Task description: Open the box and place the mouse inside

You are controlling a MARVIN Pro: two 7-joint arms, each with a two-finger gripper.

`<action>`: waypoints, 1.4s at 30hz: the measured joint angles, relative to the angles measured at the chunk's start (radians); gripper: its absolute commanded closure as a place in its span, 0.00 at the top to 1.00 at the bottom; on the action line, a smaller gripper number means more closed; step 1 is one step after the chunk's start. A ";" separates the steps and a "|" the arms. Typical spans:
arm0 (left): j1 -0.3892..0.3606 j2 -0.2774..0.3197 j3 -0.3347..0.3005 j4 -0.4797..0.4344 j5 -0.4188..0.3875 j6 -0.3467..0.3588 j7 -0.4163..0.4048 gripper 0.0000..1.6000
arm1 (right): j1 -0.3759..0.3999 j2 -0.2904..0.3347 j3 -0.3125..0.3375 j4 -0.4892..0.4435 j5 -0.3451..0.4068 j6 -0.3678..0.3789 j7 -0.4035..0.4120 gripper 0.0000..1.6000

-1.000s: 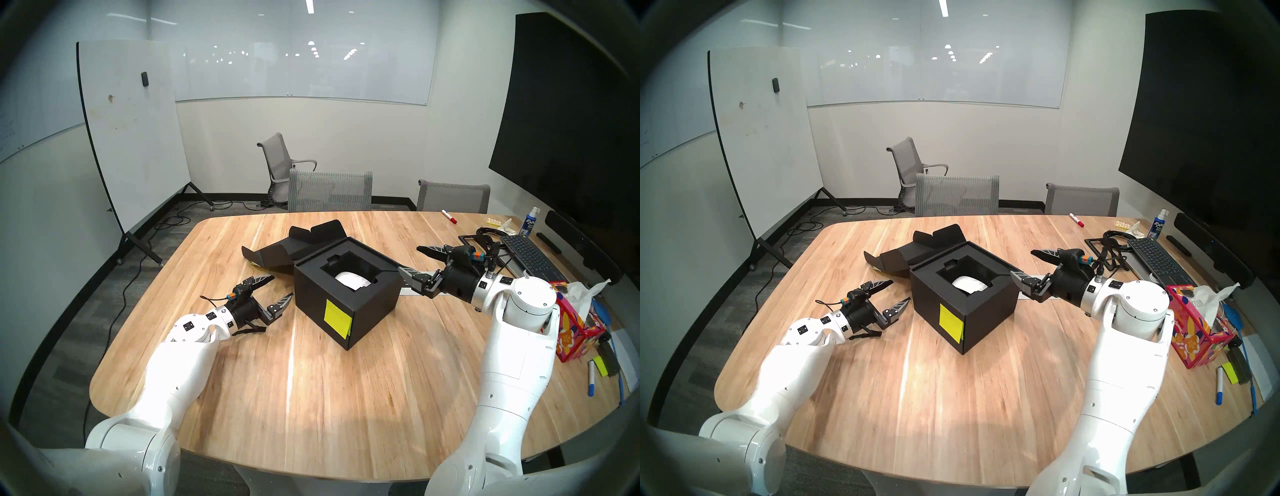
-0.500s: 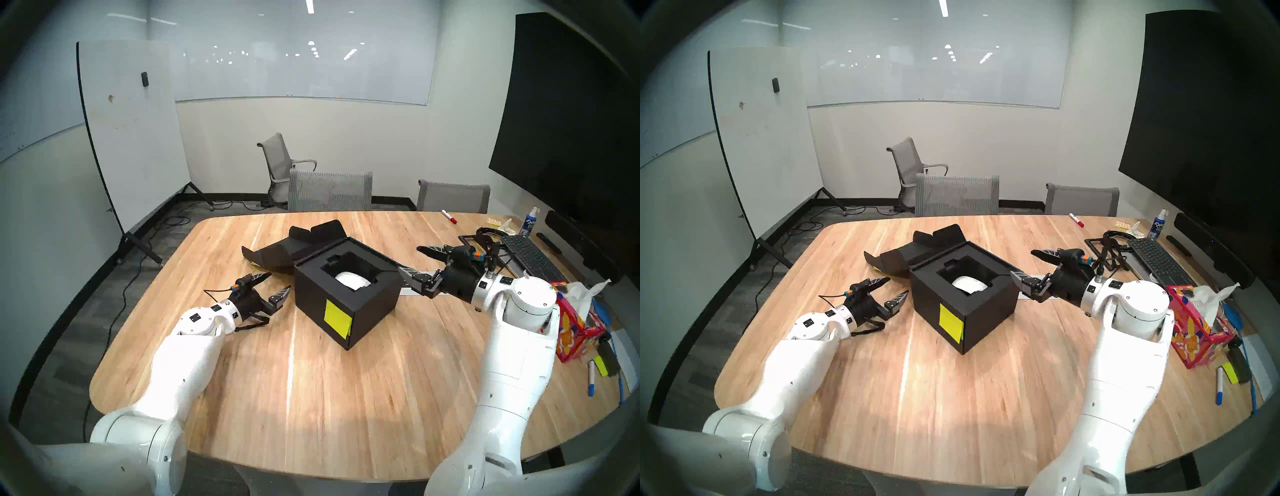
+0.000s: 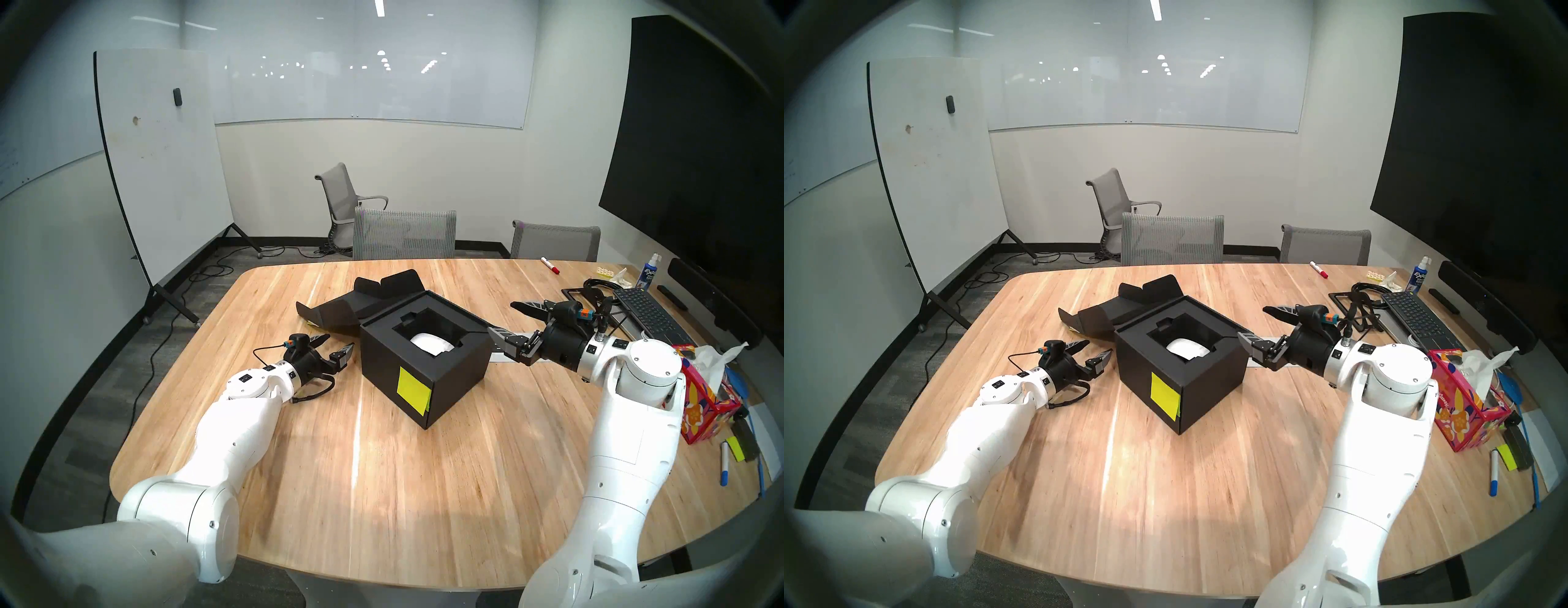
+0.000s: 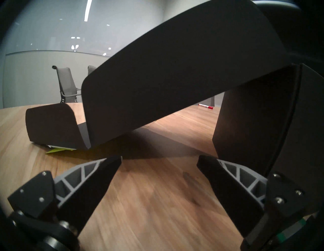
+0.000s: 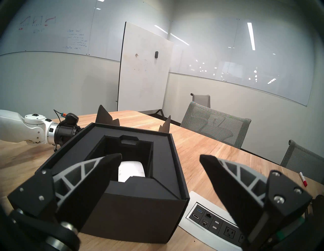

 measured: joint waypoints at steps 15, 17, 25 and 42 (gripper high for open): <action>-0.054 -0.014 -0.002 0.095 -0.020 -0.056 -0.050 1.00 | 0.002 -0.003 0.003 0.000 -0.003 -0.001 0.003 1.00; -0.055 -0.015 0.003 0.096 -0.020 -0.071 -0.061 1.00 | 0.002 -0.004 0.003 0.000 -0.004 -0.001 0.004 1.00; -0.045 -0.024 0.011 0.061 -0.026 -0.094 -0.088 1.00 | 0.003 -0.005 0.004 0.000 -0.006 -0.002 0.005 1.00; 0.001 -0.045 -0.028 -0.007 -0.050 -0.142 -0.060 1.00 | 0.005 -0.008 0.007 0.000 -0.009 -0.003 0.008 1.00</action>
